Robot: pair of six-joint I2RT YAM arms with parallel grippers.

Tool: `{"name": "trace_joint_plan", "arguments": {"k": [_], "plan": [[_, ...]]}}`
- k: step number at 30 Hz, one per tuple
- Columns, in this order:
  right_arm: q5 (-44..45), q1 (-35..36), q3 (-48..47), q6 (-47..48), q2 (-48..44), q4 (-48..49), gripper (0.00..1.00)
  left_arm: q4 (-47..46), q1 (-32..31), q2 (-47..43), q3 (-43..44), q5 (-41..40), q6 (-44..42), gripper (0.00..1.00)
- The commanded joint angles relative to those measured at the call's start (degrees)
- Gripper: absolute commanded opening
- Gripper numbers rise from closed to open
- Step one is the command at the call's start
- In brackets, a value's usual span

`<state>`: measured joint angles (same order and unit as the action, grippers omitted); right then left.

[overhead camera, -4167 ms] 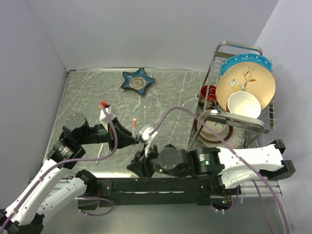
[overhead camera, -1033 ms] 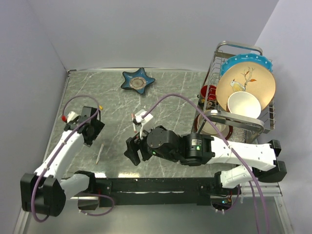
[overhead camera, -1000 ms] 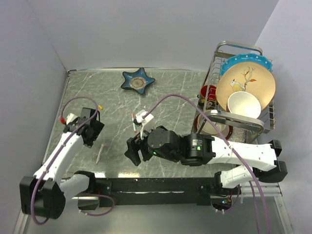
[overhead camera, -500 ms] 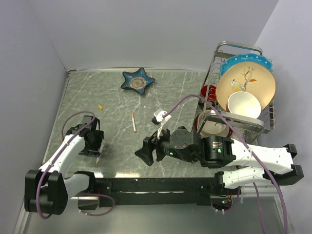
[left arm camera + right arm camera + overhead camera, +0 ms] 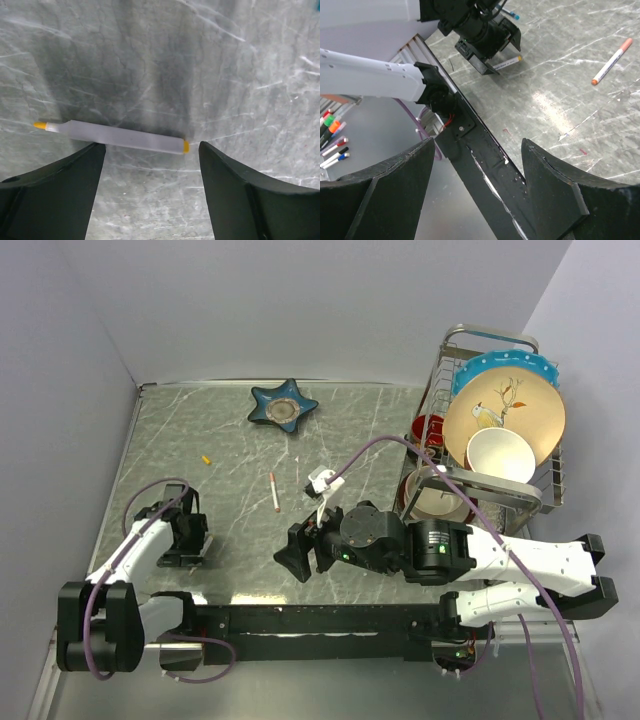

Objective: Insert the pens into the pen caps

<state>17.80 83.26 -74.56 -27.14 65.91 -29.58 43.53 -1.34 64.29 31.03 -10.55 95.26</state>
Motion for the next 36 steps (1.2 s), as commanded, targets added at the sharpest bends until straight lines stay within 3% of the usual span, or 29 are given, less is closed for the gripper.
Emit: {"name": "trace_joint_plan", "arguments": {"k": [1, 7, 10, 18, 23, 29, 36], "plan": [[-0.3, 0.1, -1.1, 0.5, -0.2, 1.7, 0.77, -3.2, 3.6, 3.0, 0.0, -2.8, -1.2, 0.79], [-0.2, 0.1, -1.2, 0.8, 0.2, 1.6, 0.77, -4.2, 6.4, 5.2, -0.4, -1.8, -3.6, 0.68], [-0.3, 0.1, -1.6, 0.8, 0.5, 1.5, 0.77, -3.6, 6.4, 5.2, -0.2, -2.2, -3.9, 0.58], [-0.8, 0.1, -1.5, 0.5, 0.2, 1.8, 0.77, -4.8, 6.6, 3.4, -1.2, -2.7, -5.5, 0.28], [-1.5, 0.1, -1.6, -0.1, 0.4, 1.8, 0.77, -8.2, 6.7, 2.7, -1.7, -1.1, -9.8, 0.01], [-3.8, 0.0, -4.2, -1.3, 4.4, 1.0, 0.77, -10.4, 6.6, -4.9, 0.8, -0.9, -20.1, 0.01], [-3.1, 0.0, -10.4, -3.8, 10.5, -3.1, 0.76, -19.9, 6.6, -16.9, 0.9, 12.0, -37.0, 0.01]]}}
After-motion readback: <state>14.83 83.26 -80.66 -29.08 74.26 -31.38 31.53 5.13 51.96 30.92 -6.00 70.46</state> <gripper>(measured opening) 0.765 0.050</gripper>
